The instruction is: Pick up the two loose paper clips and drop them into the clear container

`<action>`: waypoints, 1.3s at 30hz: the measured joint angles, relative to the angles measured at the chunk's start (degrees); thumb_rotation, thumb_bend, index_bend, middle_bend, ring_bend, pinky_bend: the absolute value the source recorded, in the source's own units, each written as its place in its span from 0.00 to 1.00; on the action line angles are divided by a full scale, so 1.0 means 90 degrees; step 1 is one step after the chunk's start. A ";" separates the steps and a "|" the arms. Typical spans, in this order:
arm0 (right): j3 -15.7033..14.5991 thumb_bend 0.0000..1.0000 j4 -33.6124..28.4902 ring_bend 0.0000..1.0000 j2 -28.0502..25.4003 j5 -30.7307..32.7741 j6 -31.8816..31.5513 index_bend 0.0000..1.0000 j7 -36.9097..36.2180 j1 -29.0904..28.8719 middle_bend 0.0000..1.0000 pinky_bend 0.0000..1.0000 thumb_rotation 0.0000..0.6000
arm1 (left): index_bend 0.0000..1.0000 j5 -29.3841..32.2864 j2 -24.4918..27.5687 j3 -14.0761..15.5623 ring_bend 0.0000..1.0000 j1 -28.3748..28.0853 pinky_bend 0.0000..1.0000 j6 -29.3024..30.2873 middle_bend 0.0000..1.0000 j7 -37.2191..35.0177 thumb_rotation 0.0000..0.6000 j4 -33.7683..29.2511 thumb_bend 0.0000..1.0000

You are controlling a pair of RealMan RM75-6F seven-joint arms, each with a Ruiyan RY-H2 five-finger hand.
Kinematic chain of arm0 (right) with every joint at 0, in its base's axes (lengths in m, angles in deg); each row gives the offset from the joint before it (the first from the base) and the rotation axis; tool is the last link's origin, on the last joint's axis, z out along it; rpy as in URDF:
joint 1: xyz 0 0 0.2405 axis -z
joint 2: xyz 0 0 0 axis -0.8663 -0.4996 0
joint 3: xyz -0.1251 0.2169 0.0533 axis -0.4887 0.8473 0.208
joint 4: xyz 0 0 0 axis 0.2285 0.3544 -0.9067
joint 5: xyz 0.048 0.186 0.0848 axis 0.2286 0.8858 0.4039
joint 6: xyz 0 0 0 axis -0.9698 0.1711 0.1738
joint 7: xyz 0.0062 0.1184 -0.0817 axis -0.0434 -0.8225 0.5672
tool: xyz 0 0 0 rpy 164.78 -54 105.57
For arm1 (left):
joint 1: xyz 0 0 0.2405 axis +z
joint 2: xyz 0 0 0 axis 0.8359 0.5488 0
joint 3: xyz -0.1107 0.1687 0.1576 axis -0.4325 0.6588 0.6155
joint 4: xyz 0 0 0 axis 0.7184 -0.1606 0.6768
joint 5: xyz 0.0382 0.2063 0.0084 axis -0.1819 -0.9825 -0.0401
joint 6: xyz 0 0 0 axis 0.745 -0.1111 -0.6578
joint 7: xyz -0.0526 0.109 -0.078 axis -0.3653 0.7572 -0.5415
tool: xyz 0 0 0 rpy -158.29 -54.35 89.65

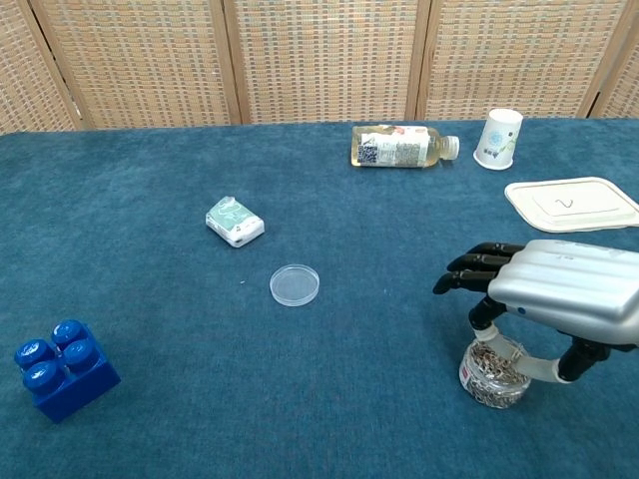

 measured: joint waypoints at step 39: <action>0.0467 0.00 0.0012 0.00 -0.1278 0.0051 -0.3475 0.00 -0.1883 0.2273 0.00 0.00 1.00 | 0.00 -0.0376 -0.0041 0.0059 0.00 0.0153 0.00 0.0378 0.00 -0.0067 1.00 0.0046 0.03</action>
